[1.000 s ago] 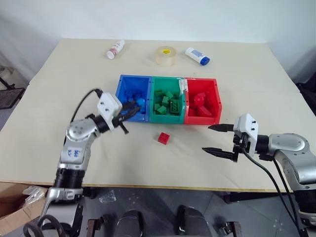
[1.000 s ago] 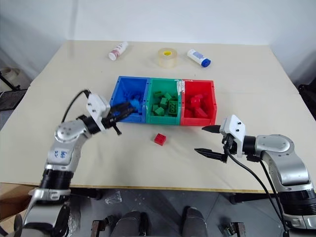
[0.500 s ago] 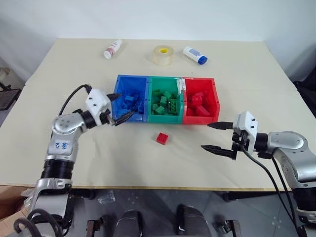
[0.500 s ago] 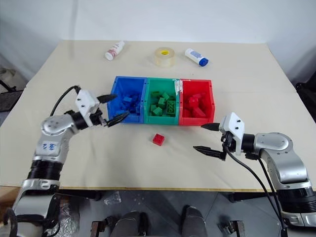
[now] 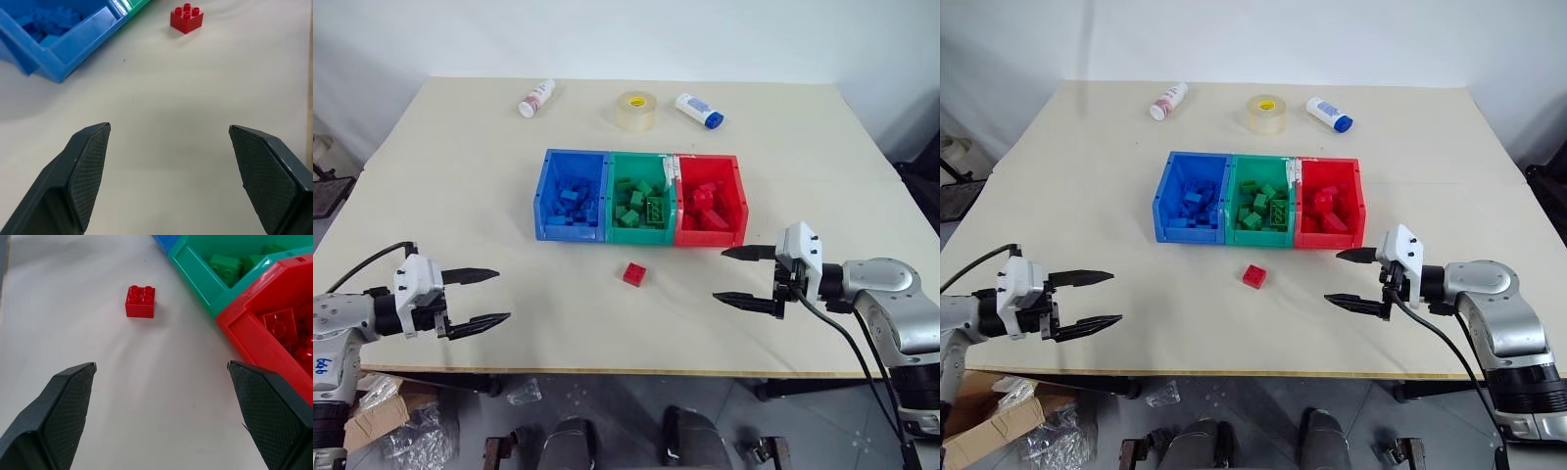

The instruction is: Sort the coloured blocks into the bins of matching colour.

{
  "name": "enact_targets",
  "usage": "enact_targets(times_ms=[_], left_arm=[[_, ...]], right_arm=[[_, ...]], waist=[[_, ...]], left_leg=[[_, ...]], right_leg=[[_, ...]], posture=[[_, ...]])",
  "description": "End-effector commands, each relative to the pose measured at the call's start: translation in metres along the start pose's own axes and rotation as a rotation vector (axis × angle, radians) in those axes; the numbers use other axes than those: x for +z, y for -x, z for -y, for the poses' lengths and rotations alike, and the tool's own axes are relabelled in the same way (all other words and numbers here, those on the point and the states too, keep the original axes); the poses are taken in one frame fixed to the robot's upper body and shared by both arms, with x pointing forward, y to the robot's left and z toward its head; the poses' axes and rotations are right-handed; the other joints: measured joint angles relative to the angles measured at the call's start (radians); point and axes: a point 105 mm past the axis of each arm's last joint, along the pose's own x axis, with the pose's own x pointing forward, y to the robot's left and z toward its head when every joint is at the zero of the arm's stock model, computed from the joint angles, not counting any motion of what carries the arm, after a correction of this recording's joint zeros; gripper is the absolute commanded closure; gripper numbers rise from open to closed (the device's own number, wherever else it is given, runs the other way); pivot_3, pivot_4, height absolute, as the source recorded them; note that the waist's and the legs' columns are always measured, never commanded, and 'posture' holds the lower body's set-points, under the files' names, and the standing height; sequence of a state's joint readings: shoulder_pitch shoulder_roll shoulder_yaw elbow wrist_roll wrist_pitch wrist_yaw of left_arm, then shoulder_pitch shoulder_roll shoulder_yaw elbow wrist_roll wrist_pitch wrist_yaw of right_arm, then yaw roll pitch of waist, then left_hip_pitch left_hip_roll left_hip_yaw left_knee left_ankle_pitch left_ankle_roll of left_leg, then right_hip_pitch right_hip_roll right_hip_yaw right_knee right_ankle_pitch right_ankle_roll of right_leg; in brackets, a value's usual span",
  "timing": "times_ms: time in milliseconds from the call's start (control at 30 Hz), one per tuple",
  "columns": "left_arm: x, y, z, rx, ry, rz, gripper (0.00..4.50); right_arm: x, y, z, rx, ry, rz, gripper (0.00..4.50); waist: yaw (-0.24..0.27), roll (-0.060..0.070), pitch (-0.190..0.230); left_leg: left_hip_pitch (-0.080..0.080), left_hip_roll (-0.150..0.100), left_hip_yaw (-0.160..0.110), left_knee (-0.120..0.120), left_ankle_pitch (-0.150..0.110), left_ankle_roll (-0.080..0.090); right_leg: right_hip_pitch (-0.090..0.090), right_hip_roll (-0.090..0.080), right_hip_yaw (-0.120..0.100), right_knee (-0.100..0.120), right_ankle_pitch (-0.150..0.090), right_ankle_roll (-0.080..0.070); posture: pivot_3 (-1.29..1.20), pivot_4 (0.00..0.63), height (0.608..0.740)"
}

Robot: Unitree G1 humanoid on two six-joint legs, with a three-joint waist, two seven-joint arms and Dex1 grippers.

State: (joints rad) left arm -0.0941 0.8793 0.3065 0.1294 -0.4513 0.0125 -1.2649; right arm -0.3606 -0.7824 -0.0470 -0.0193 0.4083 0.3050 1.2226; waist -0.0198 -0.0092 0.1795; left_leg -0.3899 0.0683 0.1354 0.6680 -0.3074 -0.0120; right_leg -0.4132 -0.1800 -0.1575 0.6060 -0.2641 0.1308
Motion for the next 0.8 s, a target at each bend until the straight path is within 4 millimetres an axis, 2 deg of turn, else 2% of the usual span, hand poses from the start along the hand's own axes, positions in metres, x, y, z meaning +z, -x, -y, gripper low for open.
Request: enact_targets(times_ms=[33,167,400,533,633,800], left_arm=[[0.014,-0.001,-0.002,0.008,-0.047,0.029,0.38],[0.026,-0.039,0.000,-0.043,-0.085,0.077,0.38],[0.047,-0.126,-0.010,-0.073,-0.117,0.181,0.38],[0.047,-0.164,0.002,-0.159,-0.101,0.223,0.38],[0.049,-0.187,0.014,-0.236,-0.102,0.225,0.38],[0.045,-0.209,0.018,-0.304,-0.135,0.182,0.38]], right_arm=[[0.010,0.003,0.005,-0.002,0.042,0.021,0.00],[0.011,0.002,0.007,-0.002,0.046,0.022,0.00],[0.011,0.004,0.006,-0.039,0.053,0.027,0.00],[0.010,0.009,0.003,-0.074,0.050,0.028,0.00],[0.009,0.013,0.000,-0.105,0.046,0.030,0.00],[0.006,0.020,-0.007,-0.142,0.036,0.025,0.00]], waist=[[-0.004,0.000,0.000],[0.000,0.000,0.000],[0.016,0.000,0.000],[0.017,0.000,0.000],[0.019,0.000,0.000],[0.019,0.000,0.000]], left_leg=[[0.000,0.000,0.000,0.000,0.000,0.000],[0.000,0.000,0.000,0.000,0.000,0.000],[-0.001,-0.001,0.000,0.002,0.000,0.000],[0.000,-0.001,0.001,0.002,0.000,0.000],[0.000,-0.001,0.001,0.002,0.000,0.000],[-0.001,-0.001,0.000,0.006,0.000,0.000]], right_leg=[[0.000,0.000,0.000,0.000,0.000,0.000],[0.000,0.000,0.000,0.000,0.000,0.000],[0.000,0.000,0.000,0.001,0.000,0.000],[0.001,0.000,0.000,0.000,0.000,0.000],[0.001,0.000,0.000,0.000,0.000,0.001],[0.001,0.000,0.000,0.000,0.000,0.001]], posture=[[0.00,0.150,0.740],[0.00,0.150,0.740],[0.00,0.150,0.740],[0.00,0.150,0.740],[0.00,0.150,0.740],[0.00,0.150,0.740]])
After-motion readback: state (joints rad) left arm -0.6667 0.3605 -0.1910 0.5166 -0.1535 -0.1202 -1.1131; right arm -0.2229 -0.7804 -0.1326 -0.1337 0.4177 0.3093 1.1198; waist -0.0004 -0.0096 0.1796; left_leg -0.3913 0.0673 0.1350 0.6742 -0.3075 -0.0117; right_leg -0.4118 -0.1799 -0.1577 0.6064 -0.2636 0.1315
